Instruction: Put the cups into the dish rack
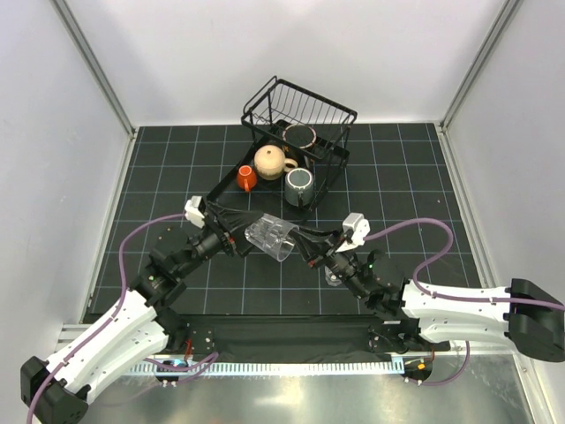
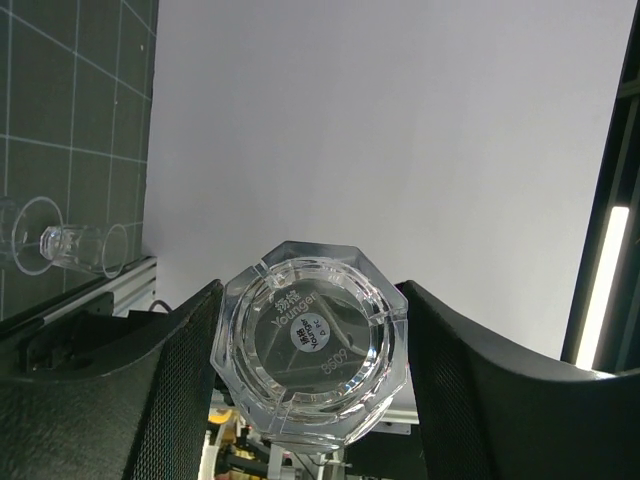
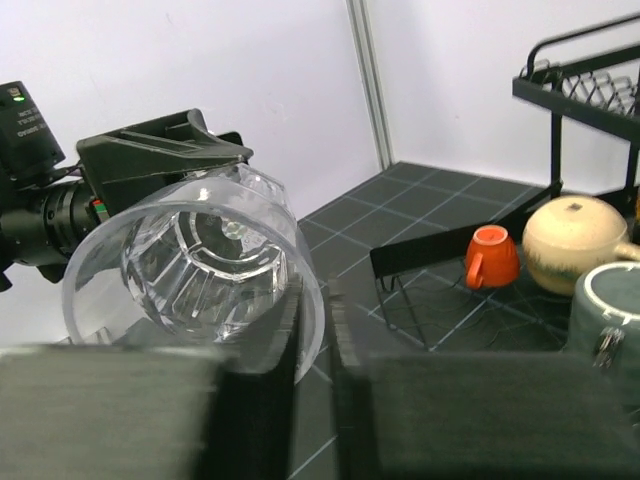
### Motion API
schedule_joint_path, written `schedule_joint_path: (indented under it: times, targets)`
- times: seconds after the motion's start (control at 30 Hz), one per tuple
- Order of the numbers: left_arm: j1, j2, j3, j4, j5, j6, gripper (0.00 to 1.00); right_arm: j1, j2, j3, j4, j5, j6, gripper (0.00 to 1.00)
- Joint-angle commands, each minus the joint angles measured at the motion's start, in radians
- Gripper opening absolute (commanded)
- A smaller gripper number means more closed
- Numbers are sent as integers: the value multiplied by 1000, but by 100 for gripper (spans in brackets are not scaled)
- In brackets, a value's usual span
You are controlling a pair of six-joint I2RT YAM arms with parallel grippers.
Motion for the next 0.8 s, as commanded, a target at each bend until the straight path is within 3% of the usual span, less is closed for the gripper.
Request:
schedule_joint_path:
  times: [0.0, 0.1, 0.2, 0.3, 0.47, 0.77]
  targets:
    - [-4, -12, 17, 29, 3, 54, 0, 3, -6, 60, -52, 60, 33, 26]
    - [-4, -14, 44, -11, -25, 114, 0, 3, -18, 77, -132, 113, 48, 49]
    - [-3, -15, 87, -71, -54, 201, 0, 3, -47, 83, -225, 187, 65, 56]
    - [-4, -3, 153, -146, -77, 308, 0, 1, -104, 82, -320, 226, 73, 58]
    - [-4, 34, 251, -293, -163, 515, 0, 0, -190, 157, -647, 344, 127, 60]
    - [-4, 293, 487, -438, -402, 930, 0, -8, -356, 260, -1128, 463, 292, 62]
